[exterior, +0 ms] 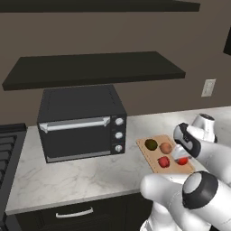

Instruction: Place the avocado, onion, tomato, and bell pepper on the cutting board.

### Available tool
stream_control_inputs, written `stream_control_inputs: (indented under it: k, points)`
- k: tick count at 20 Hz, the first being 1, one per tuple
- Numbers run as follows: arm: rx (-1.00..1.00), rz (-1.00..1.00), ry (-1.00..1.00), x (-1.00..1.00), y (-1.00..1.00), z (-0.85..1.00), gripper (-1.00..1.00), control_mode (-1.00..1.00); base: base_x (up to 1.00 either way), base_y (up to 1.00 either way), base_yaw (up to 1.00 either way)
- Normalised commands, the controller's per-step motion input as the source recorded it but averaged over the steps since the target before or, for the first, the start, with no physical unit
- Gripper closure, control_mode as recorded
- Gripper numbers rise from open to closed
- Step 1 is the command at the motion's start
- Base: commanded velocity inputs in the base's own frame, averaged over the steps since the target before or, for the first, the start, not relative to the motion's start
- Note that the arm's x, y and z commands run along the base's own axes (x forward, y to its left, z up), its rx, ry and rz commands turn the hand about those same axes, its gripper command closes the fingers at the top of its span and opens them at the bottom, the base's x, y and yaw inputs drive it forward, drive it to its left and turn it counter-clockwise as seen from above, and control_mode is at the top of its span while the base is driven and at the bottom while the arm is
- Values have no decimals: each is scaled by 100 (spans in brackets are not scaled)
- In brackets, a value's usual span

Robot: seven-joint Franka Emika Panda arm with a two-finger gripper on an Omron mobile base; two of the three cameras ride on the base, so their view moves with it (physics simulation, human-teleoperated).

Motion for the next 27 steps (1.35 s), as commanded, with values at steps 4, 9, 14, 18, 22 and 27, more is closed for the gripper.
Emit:
stream_control_inputs:
  k: [4, 9, 14, 18, 22, 27]
  points:
    - [0, 8, -6, -48, 27, 53, -100, -100, 0, 0, 0]
    - [0, 7, -18, -82, 25, 78, -100, -100, 0, 0, 0]
    - [-3, 5, -26, -96, 21, 92, -100, -100, 0, 0, 0]
    - [-7, 0, -20, -97, 13, 100, -100, -100, 0, 0, 0]
    - [-9, 0, -5, -64, 3, 100, -100, -100, 0, 0, 0]
    - [-8, 0, 0, -28, 0, 90, -100, -100, 0, 0, 0]
